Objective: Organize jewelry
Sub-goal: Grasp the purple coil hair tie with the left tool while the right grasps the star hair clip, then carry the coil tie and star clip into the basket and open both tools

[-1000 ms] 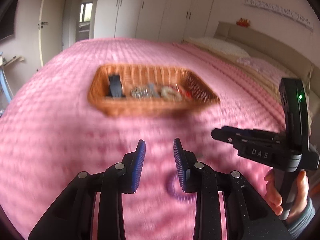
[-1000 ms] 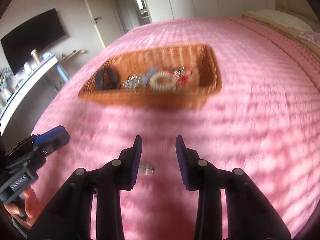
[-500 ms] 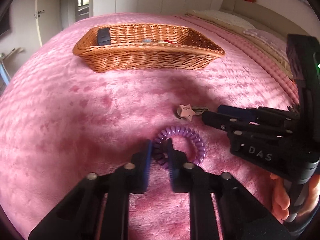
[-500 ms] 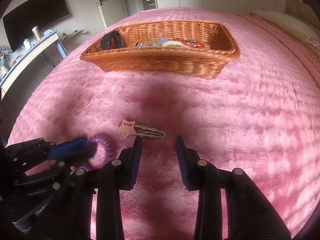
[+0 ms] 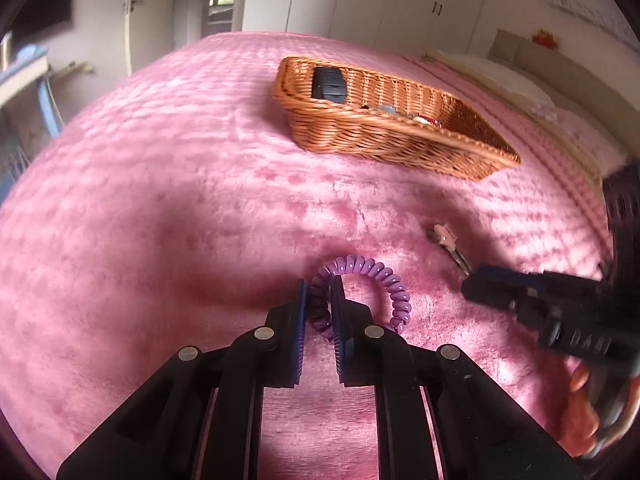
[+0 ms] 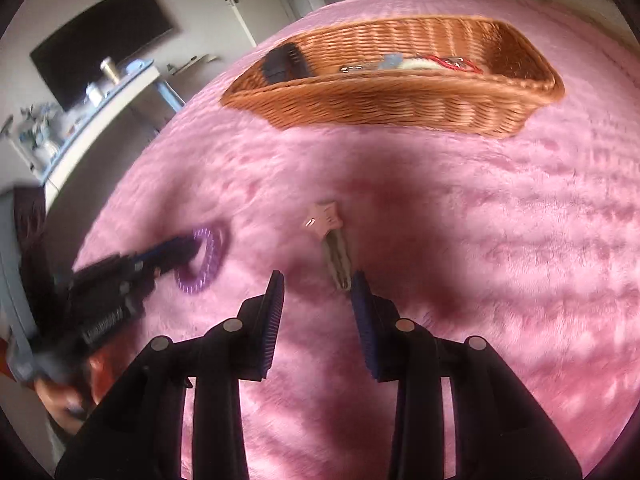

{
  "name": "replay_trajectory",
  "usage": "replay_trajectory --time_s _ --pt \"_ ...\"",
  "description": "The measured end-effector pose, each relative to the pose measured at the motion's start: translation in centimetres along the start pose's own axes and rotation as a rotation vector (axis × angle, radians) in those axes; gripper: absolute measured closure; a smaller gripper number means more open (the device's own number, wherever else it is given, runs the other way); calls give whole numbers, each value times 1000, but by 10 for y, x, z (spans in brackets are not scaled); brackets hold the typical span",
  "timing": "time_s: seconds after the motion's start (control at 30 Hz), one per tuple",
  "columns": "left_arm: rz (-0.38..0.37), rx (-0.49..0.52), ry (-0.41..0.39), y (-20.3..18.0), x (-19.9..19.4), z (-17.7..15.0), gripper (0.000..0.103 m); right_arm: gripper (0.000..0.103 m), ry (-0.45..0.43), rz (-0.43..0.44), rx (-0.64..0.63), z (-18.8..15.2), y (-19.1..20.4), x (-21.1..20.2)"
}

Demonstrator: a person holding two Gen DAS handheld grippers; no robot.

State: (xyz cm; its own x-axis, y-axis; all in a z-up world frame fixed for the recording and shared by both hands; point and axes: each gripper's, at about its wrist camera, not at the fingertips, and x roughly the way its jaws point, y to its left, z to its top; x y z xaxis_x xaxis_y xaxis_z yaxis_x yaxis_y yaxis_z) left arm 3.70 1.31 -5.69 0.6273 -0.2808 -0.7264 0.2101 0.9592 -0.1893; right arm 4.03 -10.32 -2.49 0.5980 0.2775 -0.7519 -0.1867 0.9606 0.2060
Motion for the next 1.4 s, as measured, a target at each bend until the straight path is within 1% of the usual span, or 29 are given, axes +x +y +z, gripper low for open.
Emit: replay_trajectory --time_s 0.1,0.2,0.27,0.37,0.4,0.43,0.47,0.67,0.77,0.9,1.0,1.1,1.27,1.4 --pt "-3 7 -10 -1 0 -1 93 71 -44 -75 4 5 4 -2" --pt "-16 17 -14 -3 0 -2 93 71 -36 -113 -17 11 11 10" --pt "-26 10 -13 -2 1 -2 93 71 -37 -186 -54 17 19 19" --pt "-38 0 -15 1 1 -2 93 72 -13 -236 -68 19 23 30" --pt "-40 1 -14 1 1 -3 93 75 -16 -249 -75 21 24 32" --pt "-41 6 -14 0 1 -3 93 85 -17 -251 -80 21 25 32" --pt "-41 10 -14 -1 1 -3 93 89 -18 -251 -80 21 25 32" --pt "-23 58 -23 -9 0 -6 93 92 -32 -280 0 6 8 16" --pt "-16 73 -27 -12 -1 -7 93 92 -50 -266 29 -2 0 5" --pt "-10 79 -50 -13 -5 -7 93 92 -100 -215 69 -9 -9 -11" --pt "-8 75 -77 -13 -11 -7 93 92 -163 -174 72 -13 -11 -27" --pt "-3 76 -105 -14 -17 -6 94 92 -233 -144 46 -18 -6 -40" --pt "-44 62 -167 -18 -34 0 94 92 -295 -116 49 -15 -3 -58" --pt "-73 58 -230 -24 -53 12 94 92 -327 -129 40 -4 -5 -69"
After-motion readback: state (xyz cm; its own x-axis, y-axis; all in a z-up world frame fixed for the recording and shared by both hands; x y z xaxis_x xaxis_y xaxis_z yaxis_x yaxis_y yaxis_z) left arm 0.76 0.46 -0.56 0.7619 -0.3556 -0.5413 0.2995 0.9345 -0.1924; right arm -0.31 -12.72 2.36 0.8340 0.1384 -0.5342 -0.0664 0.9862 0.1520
